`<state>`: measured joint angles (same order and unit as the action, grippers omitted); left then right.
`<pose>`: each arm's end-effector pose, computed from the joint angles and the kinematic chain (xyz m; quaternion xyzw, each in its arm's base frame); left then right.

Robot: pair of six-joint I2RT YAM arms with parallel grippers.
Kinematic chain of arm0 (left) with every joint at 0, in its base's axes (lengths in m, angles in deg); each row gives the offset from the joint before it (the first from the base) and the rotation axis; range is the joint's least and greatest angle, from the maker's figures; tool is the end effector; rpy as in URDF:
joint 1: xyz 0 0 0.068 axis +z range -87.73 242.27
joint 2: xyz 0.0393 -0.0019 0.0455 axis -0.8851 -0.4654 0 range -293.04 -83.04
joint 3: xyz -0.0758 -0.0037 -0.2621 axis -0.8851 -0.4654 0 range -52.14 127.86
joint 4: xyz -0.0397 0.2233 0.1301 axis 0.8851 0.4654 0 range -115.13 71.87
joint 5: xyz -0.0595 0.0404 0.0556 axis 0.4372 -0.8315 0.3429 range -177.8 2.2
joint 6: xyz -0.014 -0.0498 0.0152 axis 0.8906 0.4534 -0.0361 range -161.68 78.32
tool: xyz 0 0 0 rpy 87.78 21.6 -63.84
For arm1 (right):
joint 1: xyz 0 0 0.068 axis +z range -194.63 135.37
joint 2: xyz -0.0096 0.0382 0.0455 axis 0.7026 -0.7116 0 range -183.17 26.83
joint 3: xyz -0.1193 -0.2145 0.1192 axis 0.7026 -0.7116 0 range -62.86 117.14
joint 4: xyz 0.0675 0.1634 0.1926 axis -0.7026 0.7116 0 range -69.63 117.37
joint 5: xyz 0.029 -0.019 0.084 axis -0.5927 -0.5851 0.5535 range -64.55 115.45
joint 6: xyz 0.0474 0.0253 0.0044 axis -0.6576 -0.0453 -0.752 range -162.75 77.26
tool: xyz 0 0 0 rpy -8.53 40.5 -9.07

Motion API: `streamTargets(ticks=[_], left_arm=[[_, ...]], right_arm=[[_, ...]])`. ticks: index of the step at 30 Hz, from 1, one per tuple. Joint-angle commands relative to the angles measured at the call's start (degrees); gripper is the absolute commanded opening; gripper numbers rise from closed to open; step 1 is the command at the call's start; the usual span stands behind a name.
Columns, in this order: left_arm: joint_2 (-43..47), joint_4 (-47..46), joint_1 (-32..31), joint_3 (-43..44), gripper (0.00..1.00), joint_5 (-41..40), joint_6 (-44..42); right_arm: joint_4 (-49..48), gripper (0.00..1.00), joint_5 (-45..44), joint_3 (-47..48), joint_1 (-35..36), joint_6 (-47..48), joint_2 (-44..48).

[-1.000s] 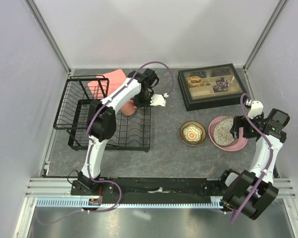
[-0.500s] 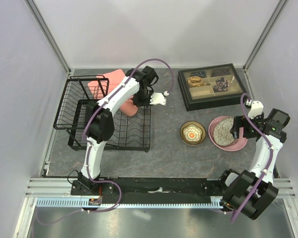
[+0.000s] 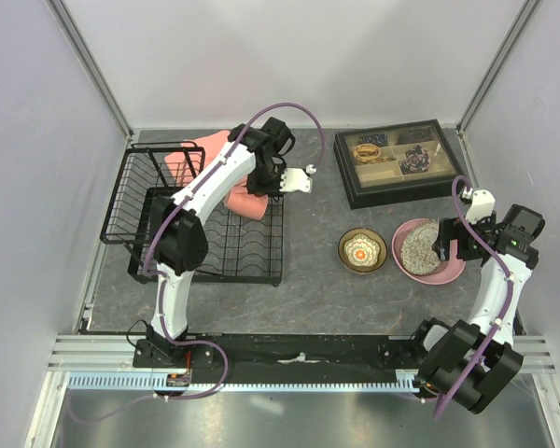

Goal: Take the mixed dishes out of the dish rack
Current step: Pick up the cup from the dish rack.

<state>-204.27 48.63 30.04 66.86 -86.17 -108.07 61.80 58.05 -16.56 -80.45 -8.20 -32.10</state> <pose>0.3638 -0.2304 0.2835 0.7536 0.6458 0.0223 0.1207 0.1710 -0.0996 0.2604 -0.0765 0.9139 0.0476 0.3957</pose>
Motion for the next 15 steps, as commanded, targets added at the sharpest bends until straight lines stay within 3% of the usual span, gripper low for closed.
streamTargets(ticks=[1,15], left_arm=[[3.9,0.6,-0.1,-0.1,0.02,-1.5,1.4],[6.5,1.0,0.0,0.4,0.01,-4.0,0.7]], right_arm=[[-0.2,0.94,0.8,-0.3,-0.2,1.0,0.8],[2.4,0.95,4.0,2.5,-0.2,1.2,-0.4]])
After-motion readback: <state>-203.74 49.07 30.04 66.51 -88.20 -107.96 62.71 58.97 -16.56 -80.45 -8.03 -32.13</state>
